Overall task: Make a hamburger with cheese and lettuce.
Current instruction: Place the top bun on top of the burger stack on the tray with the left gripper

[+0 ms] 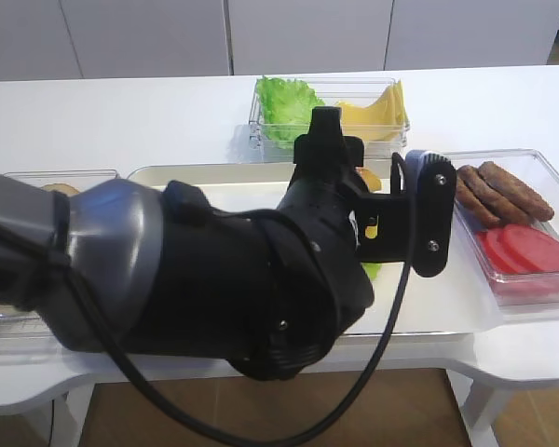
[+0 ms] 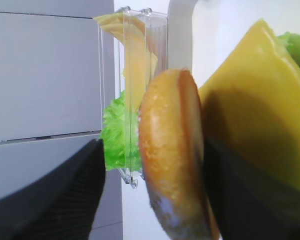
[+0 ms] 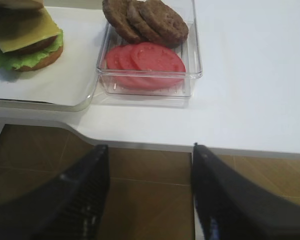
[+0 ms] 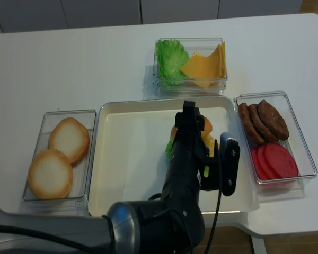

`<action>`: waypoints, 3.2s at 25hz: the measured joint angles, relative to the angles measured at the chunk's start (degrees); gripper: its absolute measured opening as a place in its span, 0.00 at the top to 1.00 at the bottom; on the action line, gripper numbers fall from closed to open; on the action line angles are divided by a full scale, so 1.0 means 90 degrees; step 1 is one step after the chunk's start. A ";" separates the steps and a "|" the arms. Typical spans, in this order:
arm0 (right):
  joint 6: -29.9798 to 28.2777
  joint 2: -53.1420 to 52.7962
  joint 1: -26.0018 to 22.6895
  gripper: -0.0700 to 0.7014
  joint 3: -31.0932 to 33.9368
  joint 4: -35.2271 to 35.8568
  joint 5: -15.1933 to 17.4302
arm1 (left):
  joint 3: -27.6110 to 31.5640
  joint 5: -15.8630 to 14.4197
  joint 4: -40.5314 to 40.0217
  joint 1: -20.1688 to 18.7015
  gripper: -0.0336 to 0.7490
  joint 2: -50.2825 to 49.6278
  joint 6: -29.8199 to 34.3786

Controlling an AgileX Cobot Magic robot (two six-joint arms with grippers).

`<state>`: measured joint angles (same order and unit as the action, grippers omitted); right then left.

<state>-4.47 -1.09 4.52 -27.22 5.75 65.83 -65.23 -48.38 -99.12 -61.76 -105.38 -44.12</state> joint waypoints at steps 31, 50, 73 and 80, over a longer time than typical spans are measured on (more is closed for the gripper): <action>0.0000 0.0000 0.0000 0.39 0.0000 0.0000 0.0000 | 0.0000 0.0765 0.0764 -0.0014 0.35 0.0214 -0.0234; 0.0012 0.0000 0.0000 0.39 0.0000 0.0000 0.0000 | 0.0000 0.1044 0.1269 -0.0014 0.35 0.0256 -0.0698; 0.0012 0.0000 0.0000 0.39 0.0000 0.0000 0.0000 | 0.0000 0.1342 0.2073 -0.0014 0.35 0.0616 -0.0819; 0.0012 0.0000 0.0000 0.39 0.0000 0.0000 0.0000 | 0.0000 0.1410 0.2602 -0.0014 0.35 0.0716 -0.0829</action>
<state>-4.36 -1.09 4.52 -27.22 5.75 65.83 -65.23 -35.69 -75.71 -61.88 -98.93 -51.58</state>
